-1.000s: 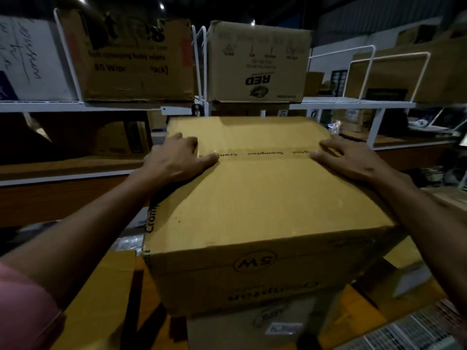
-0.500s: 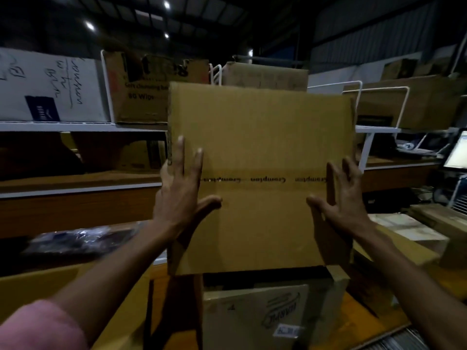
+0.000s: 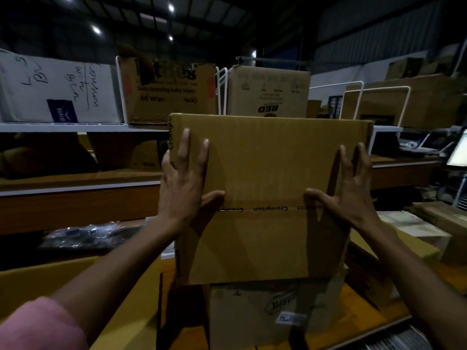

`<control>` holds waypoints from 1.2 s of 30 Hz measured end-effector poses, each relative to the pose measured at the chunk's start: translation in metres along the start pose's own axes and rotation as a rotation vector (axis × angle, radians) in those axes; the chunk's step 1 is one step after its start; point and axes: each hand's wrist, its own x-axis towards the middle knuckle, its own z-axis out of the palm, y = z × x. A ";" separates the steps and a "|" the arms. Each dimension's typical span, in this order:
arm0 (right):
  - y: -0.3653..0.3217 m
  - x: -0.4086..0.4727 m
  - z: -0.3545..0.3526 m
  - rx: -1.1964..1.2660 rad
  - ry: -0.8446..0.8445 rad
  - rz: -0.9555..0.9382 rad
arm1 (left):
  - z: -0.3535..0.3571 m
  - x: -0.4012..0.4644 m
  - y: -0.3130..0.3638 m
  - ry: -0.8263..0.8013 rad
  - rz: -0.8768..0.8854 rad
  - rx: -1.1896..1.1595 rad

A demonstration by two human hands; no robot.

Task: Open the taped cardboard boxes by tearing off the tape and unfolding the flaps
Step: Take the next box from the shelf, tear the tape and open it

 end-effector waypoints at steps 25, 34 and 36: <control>-0.018 0.021 -0.075 0.011 0.124 -0.129 | -0.072 0.012 0.031 0.119 -0.040 -0.052; -0.013 -0.033 -0.036 0.150 0.340 -0.174 | -0.028 -0.041 0.014 0.337 0.023 -0.110; -0.013 -0.059 -0.023 0.156 0.346 -0.121 | -0.017 -0.061 0.013 0.305 0.029 -0.131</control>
